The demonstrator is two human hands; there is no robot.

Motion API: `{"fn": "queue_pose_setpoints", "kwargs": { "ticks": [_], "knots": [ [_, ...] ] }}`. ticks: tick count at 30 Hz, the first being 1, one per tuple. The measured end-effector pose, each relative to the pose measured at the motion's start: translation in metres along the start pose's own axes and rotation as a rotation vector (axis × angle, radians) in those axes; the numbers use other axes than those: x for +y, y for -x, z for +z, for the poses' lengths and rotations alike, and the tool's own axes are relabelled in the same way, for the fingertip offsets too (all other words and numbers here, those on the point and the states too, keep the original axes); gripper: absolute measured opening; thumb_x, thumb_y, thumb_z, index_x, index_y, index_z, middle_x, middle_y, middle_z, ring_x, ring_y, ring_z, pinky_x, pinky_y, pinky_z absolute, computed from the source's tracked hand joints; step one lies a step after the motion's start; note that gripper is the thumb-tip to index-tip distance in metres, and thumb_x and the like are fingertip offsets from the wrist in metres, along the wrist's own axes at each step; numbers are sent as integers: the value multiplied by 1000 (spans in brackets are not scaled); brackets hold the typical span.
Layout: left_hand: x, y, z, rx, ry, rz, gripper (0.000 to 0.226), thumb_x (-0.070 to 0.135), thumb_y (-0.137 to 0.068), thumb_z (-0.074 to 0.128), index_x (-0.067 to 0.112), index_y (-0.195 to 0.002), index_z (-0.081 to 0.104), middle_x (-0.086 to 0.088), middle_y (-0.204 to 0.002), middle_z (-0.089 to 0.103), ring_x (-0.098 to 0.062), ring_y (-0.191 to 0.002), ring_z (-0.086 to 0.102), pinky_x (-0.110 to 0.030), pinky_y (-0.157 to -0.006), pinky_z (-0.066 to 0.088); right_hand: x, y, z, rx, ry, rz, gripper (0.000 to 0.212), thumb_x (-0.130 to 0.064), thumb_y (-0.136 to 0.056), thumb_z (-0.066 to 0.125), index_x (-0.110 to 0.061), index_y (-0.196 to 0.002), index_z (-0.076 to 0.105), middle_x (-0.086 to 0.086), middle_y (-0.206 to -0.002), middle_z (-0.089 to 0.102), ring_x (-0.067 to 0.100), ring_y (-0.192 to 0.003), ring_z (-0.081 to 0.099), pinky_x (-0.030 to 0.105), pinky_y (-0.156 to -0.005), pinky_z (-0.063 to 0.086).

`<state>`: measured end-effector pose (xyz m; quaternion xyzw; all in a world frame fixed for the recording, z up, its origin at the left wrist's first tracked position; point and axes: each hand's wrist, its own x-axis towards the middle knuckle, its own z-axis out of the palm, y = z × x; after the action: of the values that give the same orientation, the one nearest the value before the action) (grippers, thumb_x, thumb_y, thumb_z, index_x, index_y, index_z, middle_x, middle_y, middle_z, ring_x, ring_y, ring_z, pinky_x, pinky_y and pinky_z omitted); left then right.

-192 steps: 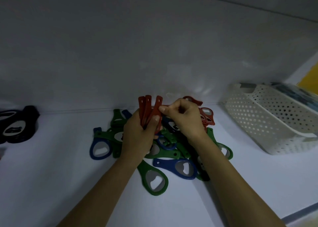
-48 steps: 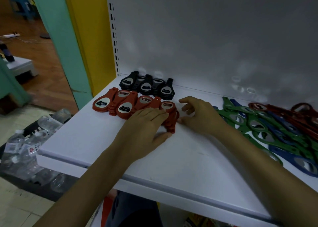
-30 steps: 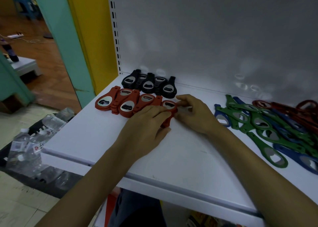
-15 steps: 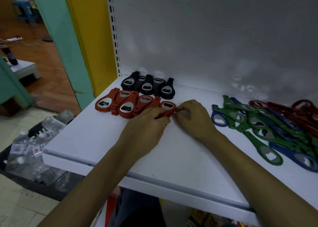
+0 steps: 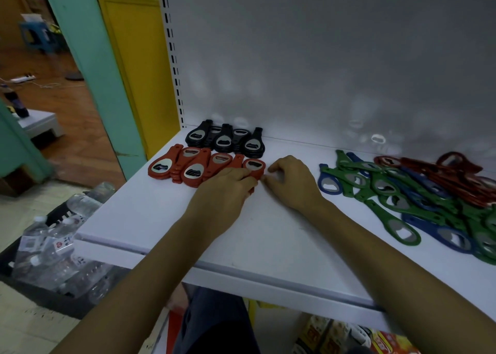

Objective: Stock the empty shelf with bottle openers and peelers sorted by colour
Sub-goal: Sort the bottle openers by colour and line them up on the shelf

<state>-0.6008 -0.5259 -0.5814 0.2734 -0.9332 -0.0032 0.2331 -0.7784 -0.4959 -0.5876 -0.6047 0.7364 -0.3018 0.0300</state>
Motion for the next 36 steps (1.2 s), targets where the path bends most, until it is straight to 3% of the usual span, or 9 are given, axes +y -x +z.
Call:
{"fn": "queue_pose_setpoints", "kwargs": {
  "ticks": [6,10,13,17,20,27,30,33,36],
  "knots": [
    [12,-3,-6,19,-59,50,33,17,-91,56,7,-122,61,-13,-131,57,-28,-123,52,-40,-105,41,7,14,-22,-43,87,-94,43,-36,-89,59,-15,-126,54,4,-127,54,20,-117,48,30,-93,40],
    [45,-21,4,19,-20,105,43,28,-95,51,12,-134,50,-7,-140,49,-23,-132,42,-37,-108,33,27,28,-57,28,147,-88,44,-34,-88,63,-14,-126,55,5,-126,57,22,-115,50,32,-93,42],
    [84,-48,23,20,69,183,45,29,-94,50,14,-136,47,-6,-140,50,-22,-132,42,-35,-108,31,56,44,-93,85,168,18,42,-27,-86,66,-12,-124,57,9,-119,59,26,-110,54,36,-90,45],
    [150,-97,51,9,191,281,38,25,-90,54,13,-126,55,-5,-130,57,-22,-120,51,-32,-99,38,106,78,-141,151,217,167,38,-25,-84,66,-11,-119,61,12,-112,63,28,-104,57,35,-84,46],
    [193,-140,71,-27,266,314,43,29,-90,52,13,-131,51,-6,-129,58,-23,-117,52,-35,-96,42,135,103,-169,217,205,290,31,-22,-85,65,-10,-114,63,11,-110,64,29,-102,58,35,-83,46],
    [210,-170,111,-132,386,266,31,28,-96,45,12,-116,61,-6,-111,64,-24,-103,57,-39,-86,47,183,135,-202,360,276,511,24,-25,-85,63,-18,-108,64,9,-104,64,29,-95,58,36,-74,48],
    [205,-172,119,-116,437,254,28,27,-95,46,10,-107,64,-5,-106,64,-22,-99,55,-40,-84,47,194,123,-206,319,335,623,29,-32,-87,60,-16,-111,61,10,-104,64,31,-95,59,36,-74,47],
    [205,-173,119,-99,461,258,28,27,-94,47,10,-108,64,-4,-108,64,-20,-101,55,-40,-86,47,198,103,-201,180,473,733,32,-42,-87,57,-18,-106,63,8,-103,66,31,-96,60,38,-84,46],
    [204,-174,121,-79,482,253,30,28,-93,49,10,-113,64,-4,-111,64,-19,-104,54,-37,-87,47,200,81,-199,170,525,766,26,-40,-86,58,-19,-100,67,5,-99,65,27,-96,60,37,-86,38]
  ]
}}
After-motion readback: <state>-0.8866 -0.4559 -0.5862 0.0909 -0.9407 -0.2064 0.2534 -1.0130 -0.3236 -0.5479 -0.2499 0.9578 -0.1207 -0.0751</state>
